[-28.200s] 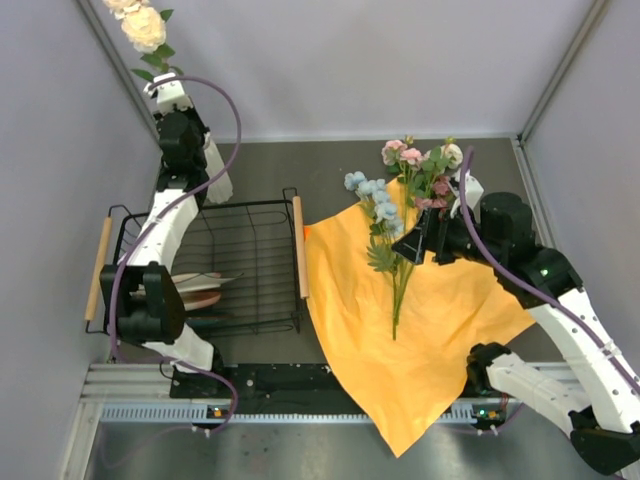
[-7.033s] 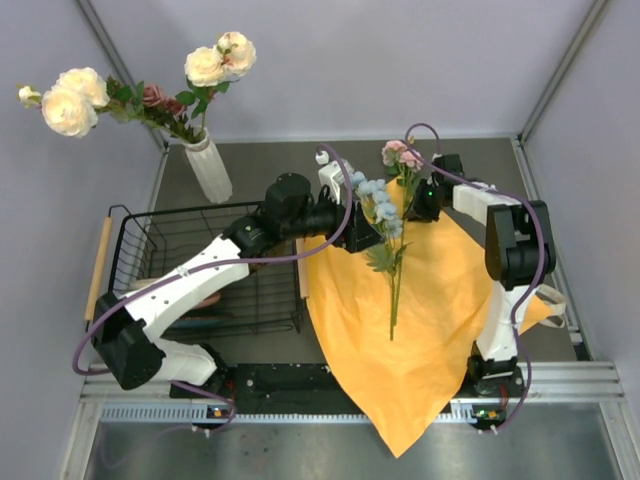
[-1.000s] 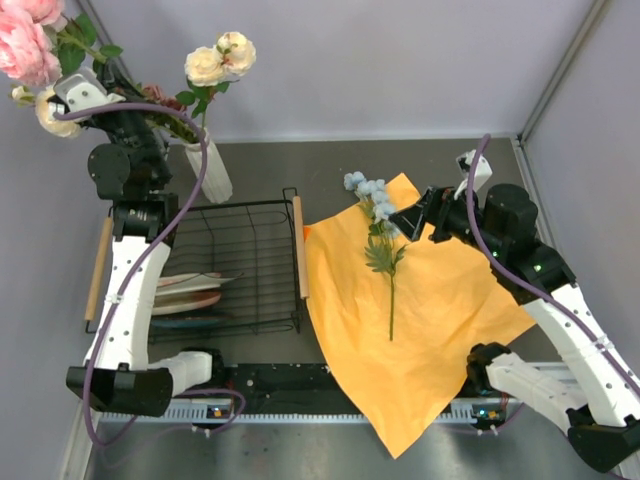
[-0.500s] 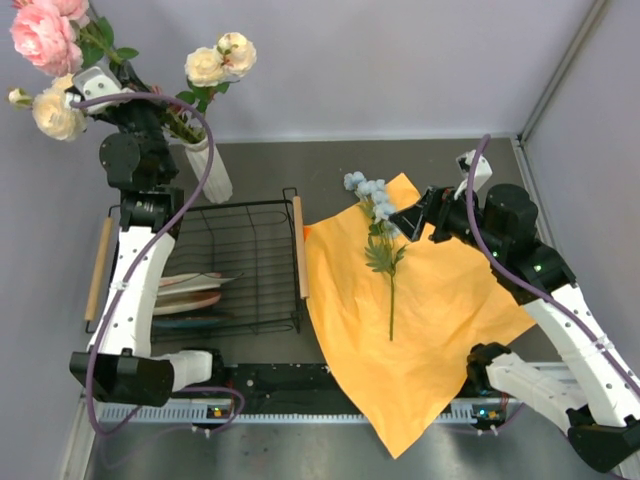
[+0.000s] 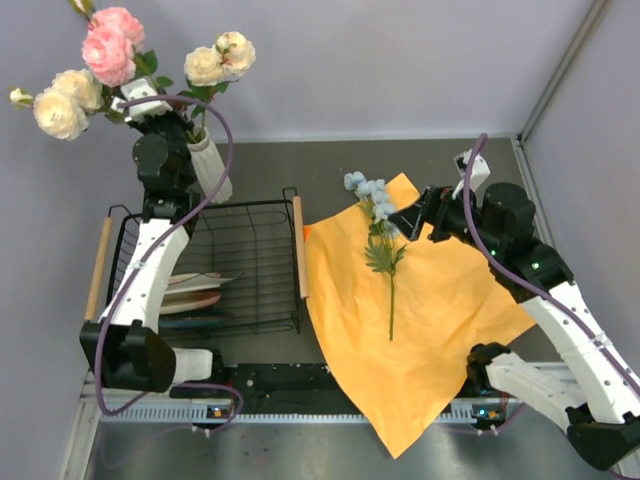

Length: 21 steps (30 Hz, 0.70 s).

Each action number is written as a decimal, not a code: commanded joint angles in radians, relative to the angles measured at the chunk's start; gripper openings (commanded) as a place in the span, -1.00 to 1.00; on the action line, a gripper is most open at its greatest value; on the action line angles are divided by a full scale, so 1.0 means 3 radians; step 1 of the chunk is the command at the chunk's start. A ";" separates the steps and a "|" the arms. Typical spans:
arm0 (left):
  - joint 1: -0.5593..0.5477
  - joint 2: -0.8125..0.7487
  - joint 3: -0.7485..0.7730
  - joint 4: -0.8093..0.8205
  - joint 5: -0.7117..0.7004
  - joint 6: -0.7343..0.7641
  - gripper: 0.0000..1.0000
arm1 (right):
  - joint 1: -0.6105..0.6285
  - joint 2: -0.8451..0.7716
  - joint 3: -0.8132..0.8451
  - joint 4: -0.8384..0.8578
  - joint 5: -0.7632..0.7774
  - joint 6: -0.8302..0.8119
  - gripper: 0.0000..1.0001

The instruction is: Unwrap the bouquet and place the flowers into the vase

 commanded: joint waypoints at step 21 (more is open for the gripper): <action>0.0012 0.0286 -0.0678 -0.0178 0.0047 -0.0543 -0.34 | -0.0014 0.0216 -0.0218 0.0069 -0.0061 0.0017 0.76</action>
